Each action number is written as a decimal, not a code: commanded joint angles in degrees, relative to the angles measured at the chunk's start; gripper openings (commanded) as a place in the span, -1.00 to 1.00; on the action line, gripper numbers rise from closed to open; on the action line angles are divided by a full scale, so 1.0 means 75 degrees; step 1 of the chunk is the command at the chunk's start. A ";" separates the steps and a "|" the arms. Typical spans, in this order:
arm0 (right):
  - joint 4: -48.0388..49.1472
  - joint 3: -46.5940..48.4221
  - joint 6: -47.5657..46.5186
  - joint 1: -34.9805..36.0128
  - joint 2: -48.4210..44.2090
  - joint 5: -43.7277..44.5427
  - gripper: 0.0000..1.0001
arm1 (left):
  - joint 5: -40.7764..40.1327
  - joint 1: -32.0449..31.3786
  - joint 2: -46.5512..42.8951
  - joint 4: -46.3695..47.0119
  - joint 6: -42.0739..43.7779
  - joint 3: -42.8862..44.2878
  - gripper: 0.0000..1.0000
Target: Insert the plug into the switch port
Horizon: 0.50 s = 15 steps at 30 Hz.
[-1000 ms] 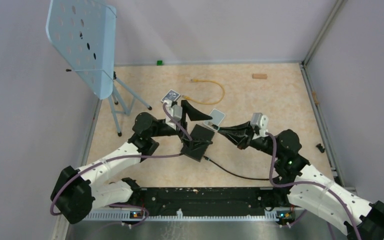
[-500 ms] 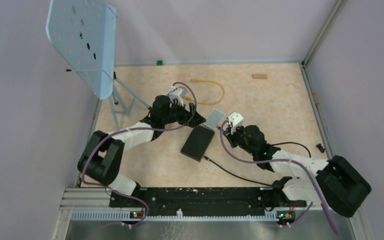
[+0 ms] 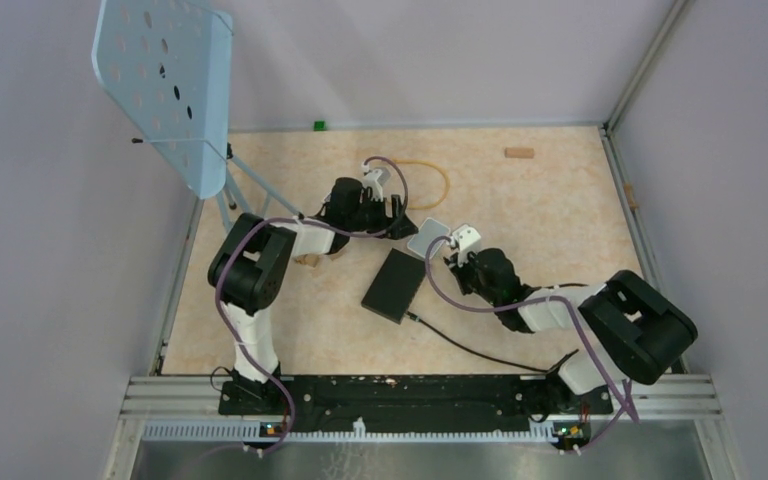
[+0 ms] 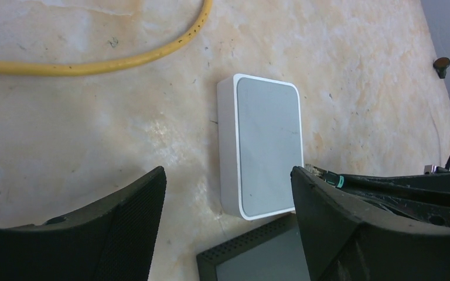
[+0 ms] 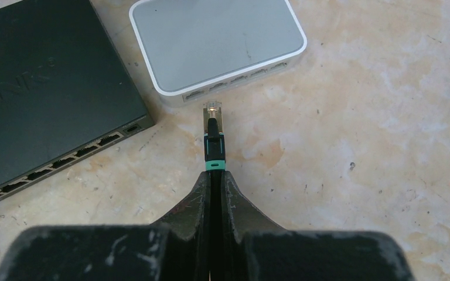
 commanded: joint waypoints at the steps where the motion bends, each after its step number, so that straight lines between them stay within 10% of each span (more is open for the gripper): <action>1: 0.0301 0.0425 0.0256 -0.0061 0.0198 0.0083 -1.00 | 0.0246 0.0022 0.0448 0.0390 0.0183 0.0575 0.62; 15: 0.0529 0.0586 0.0484 -0.0065 0.0762 0.0198 -1.00 | 0.0626 -0.0042 0.0934 0.0326 0.0364 0.0664 0.50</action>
